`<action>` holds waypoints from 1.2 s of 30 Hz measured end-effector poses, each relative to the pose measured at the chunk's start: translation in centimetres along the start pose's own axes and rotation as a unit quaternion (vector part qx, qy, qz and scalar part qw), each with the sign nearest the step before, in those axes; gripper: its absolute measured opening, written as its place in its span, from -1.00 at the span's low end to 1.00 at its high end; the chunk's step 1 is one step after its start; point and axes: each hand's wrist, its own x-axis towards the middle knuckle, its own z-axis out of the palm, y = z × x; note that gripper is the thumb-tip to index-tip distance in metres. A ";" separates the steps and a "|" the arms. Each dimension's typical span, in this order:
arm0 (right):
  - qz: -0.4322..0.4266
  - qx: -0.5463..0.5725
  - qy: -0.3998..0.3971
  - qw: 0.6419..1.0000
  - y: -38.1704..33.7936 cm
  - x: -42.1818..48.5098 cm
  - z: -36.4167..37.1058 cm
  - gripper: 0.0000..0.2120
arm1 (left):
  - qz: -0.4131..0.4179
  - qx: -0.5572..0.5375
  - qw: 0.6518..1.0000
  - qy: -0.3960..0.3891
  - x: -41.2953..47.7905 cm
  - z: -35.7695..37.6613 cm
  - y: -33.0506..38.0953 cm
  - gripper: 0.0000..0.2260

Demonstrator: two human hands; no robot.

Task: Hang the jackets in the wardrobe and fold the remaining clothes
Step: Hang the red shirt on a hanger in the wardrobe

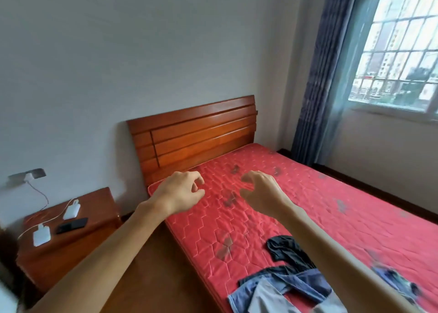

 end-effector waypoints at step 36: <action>0.565 0.045 0.201 0.799 38.1 -28.8 -11.6 -0.71 | 0.536 -0.017 0.756 -0.376 11.9 35.1 49.1 -0.84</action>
